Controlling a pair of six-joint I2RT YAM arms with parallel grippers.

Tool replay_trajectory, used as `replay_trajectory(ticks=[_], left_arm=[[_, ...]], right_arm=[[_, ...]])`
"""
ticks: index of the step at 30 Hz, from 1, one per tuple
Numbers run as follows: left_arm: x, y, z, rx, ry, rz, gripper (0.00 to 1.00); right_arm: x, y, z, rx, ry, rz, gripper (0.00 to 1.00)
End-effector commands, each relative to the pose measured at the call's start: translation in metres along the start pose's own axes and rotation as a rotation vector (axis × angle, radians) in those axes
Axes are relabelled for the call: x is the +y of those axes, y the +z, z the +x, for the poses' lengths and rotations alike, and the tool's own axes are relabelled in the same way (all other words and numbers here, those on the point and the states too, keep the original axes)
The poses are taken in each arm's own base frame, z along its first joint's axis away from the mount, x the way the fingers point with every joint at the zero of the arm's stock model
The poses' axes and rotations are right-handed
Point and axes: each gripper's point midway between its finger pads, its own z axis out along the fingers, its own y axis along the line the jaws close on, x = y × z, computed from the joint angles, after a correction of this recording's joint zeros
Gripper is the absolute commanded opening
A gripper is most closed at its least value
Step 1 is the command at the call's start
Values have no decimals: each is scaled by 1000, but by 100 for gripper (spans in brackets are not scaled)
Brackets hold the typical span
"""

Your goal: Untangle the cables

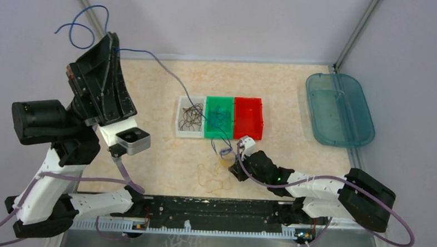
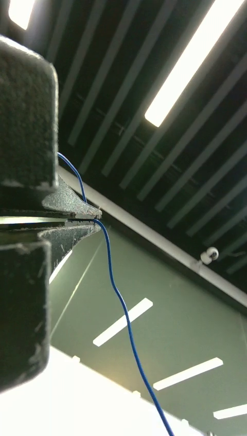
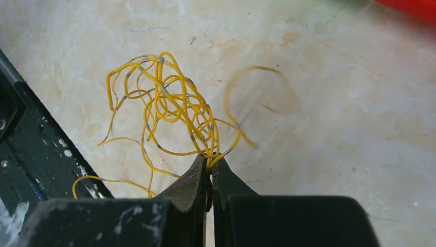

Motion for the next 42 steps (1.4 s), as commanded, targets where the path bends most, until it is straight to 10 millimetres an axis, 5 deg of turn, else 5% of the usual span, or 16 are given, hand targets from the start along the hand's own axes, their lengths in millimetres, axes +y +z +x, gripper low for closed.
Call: replay_trajectory(ticks=[1, 8, 17, 20, 24, 30, 34, 42], left_arm=[[44, 3, 10, 37, 103, -133, 0], [14, -4, 1, 10, -11, -38, 0], [-35, -15, -17, -30, -199, 108, 0], [-79, -24, -19, 12, -334, 256, 0], [-160, -50, -29, 114, -555, 517, 0], [-272, -104, -43, 319, -733, 818, 0], [-310, -121, -37, 420, -783, 833, 0], [-345, -140, -10, 576, -896, 805, 0]], right_arm=[[-8, -8, -8, -48, 6, 58, 0], [16, -24, -33, -148, -15, -66, 0], [37, -49, -70, -277, -94, -161, 14], [40, -53, -73, -287, -106, -177, 30], [38, -58, -77, -312, -96, -168, 69], [20, -72, -91, -368, -59, -64, 87], [3, -86, -100, -417, -11, 33, 92], [0, -98, -113, -452, 1, 63, 89]])
